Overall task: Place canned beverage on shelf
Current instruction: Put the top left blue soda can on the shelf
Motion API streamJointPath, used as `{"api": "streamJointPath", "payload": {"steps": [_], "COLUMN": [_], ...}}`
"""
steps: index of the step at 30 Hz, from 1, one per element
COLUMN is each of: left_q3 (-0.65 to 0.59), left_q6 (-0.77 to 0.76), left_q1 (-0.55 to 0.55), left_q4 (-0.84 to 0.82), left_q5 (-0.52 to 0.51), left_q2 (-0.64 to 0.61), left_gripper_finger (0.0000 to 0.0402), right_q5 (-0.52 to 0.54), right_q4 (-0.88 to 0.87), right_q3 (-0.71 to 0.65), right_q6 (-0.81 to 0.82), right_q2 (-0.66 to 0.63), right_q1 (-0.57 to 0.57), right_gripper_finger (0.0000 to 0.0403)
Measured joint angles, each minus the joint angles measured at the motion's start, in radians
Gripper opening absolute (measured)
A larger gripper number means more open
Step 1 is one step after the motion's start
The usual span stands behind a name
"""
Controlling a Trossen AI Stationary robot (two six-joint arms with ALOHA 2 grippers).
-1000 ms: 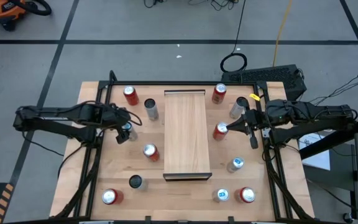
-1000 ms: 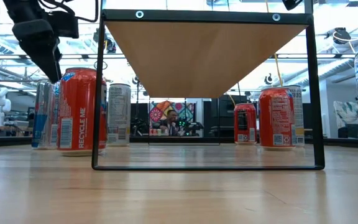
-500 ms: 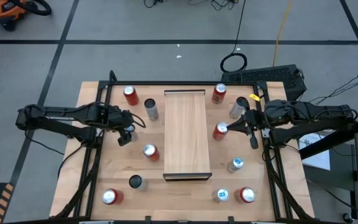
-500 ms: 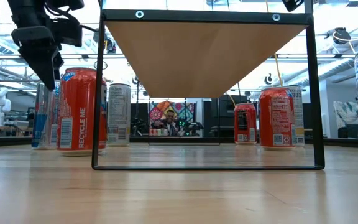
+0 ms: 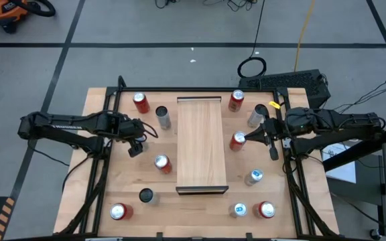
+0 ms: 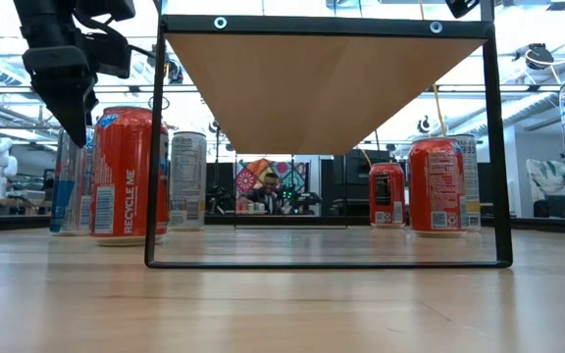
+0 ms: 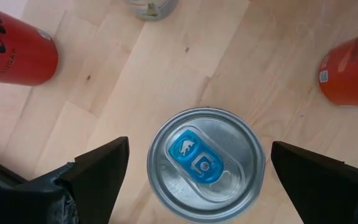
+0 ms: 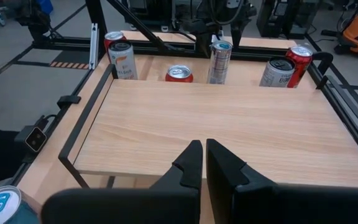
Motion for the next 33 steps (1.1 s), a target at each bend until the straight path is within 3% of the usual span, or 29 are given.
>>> {"api": "streamJointPath", "payload": {"steps": [27,33], "left_q3": [-0.002,-0.002], "left_q6": [-0.074,-0.075], "left_q1": [0.037,0.037], "left_q4": [-0.036,-0.036], "left_q5": [-0.012,-0.012], "left_q2": [0.009,0.025], "left_gripper_finger": [0.0393,0.0363], "right_q5": [0.0,0.0], "right_q4": [0.001,0.001], "right_q3": [0.0,0.0], "right_q6": [-0.01,-0.011], "right_q2": [0.011,0.033], "right_q1": [0.0,0.0], "right_gripper_finger": [0.0,0.0]}}
